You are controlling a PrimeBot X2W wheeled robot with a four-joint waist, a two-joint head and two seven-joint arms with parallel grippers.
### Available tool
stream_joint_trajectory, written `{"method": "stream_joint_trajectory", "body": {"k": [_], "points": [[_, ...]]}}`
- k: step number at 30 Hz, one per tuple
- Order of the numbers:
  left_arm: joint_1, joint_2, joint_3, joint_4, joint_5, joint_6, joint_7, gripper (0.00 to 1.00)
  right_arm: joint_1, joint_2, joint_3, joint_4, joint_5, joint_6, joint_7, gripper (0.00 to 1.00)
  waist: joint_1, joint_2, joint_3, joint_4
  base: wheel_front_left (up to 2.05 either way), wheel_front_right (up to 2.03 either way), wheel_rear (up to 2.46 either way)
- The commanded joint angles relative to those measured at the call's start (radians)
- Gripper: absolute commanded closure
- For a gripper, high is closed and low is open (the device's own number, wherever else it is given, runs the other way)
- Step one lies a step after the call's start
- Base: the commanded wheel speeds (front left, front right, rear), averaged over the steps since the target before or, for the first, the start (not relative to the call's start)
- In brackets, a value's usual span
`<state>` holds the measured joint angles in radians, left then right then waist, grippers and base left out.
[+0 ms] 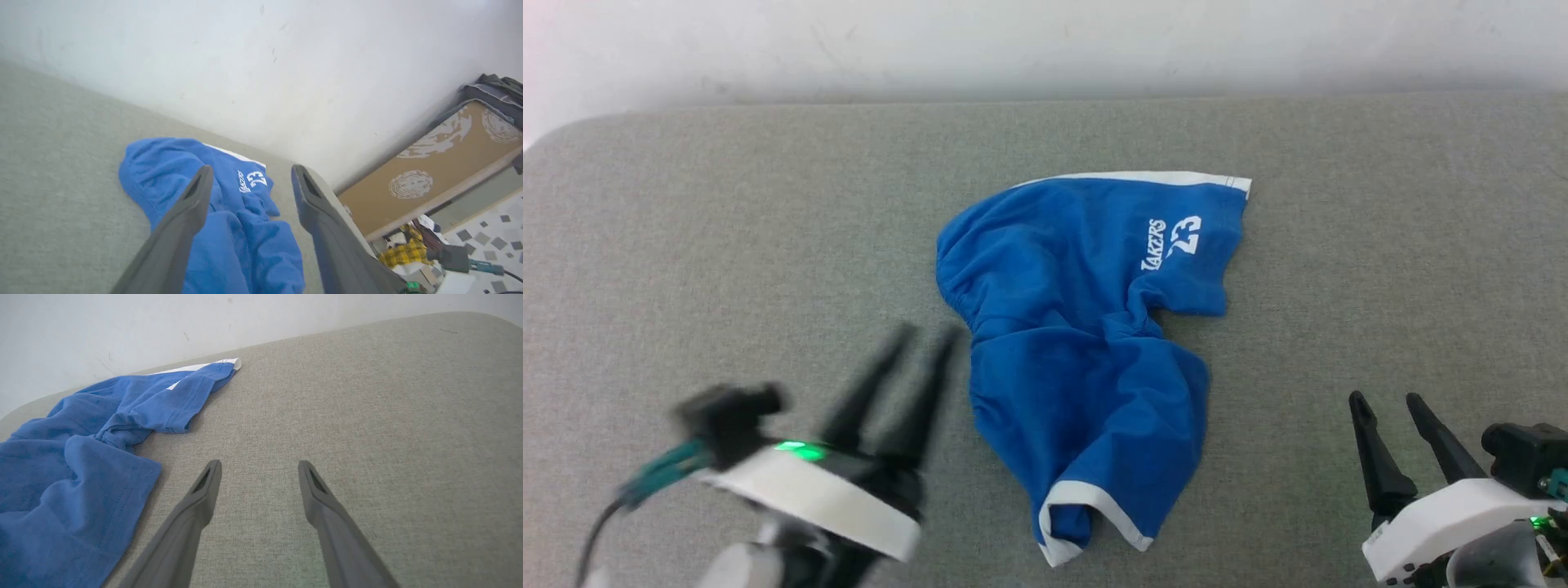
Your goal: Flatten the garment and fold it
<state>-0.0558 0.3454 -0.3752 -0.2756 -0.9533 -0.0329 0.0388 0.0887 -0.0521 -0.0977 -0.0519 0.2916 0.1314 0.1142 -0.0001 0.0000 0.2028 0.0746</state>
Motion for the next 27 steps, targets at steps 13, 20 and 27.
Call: {"method": "stream_joint_trajectory", "body": {"k": [13, 20, 27], "points": [[0.068, -0.085, 0.123, 0.186, 0.484, 0.220, -0.300, 0.00, 0.019, 0.002, 0.026, -0.012, -0.003, -0.001, -0.006, 0.00, 0.0001, 0.0000, 0.007, 0.023, 0.00, 0.00, 0.00], [0.054, -0.158, 0.184, 0.217, 0.531, 0.144, -0.300, 0.00, -0.020, 0.002, 0.088, -0.036, -0.081, -0.001, 0.059, 0.00, 0.0001, 0.0000, 0.030, 0.043, 0.00, 0.00, 0.00], [0.026, -0.215, 0.223, 0.251, 0.561, 0.073, -0.300, 0.00, -0.093, -0.041, 0.197, 0.004, -0.117, -0.001, 0.183, 0.00, 0.0001, 0.0000, 0.054, 0.078, 0.00, 0.00, 0.00]]}}
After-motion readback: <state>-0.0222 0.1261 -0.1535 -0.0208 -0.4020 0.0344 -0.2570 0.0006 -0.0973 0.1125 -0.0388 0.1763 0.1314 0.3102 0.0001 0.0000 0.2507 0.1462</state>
